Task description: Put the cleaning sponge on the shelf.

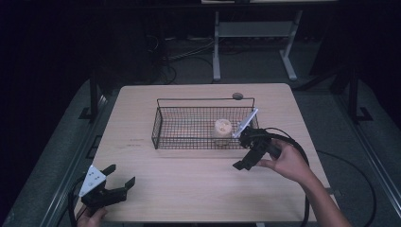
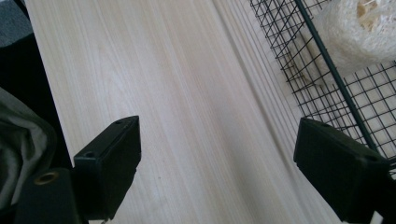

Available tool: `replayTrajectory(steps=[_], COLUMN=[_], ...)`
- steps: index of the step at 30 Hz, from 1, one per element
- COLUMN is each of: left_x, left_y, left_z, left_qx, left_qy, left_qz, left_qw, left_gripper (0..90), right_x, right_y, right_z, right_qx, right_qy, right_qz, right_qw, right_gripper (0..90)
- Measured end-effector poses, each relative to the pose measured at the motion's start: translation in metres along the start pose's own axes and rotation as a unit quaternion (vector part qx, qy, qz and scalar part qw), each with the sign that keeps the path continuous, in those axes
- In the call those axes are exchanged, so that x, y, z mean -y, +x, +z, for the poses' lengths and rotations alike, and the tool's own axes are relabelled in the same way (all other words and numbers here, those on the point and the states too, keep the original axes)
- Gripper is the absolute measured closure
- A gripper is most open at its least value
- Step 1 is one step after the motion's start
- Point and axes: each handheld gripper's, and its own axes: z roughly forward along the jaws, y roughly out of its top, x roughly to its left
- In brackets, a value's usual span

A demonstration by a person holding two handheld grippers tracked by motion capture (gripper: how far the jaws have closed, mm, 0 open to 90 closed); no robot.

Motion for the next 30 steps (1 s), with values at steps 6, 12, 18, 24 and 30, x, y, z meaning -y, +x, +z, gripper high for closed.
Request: replayTrajectory(steps=[6, 12, 18, 24, 30], left_x=[0.0, 0.0, -0.001, 0.0, -0.001], left_y=[0.0, -0.001, -0.001, 0.0, -0.001], left_z=[0.0, 0.001, 0.001, 0.001, 0.001], left_qx=[-0.001, 0.0, 0.0, 0.0, 0.0], left_qy=[0.0, 0.0, 0.0, 0.0, 0.0], left_qz=[-0.001, 0.001, 0.003, 0.001, 0.003], left_qw=[1.0, 1.0, 1.0, 1.0, 1.0], left_gripper=[13.8, 13.8, 13.8, 13.8, 13.8], right_x=[0.009, 0.016, 0.02, 0.03, 0.039], right_y=[0.002, 0.001, 0.003, 0.003, 0.005], right_z=[0.004, 0.006, 0.005, 0.009, 0.01], right_qx=[-0.003, -0.002, -0.001, -0.003, 0.005], right_qy=[0.002, 0.0, -0.002, 0.009, 0.015], right_qz=[0.0, 0.005, 0.003, 0.005, 0.008], right_qw=[1.0, 1.0, 1.0, 0.9999, 0.9998], right_gripper=[14.5, 14.5, 14.5, 14.5, 14.6])
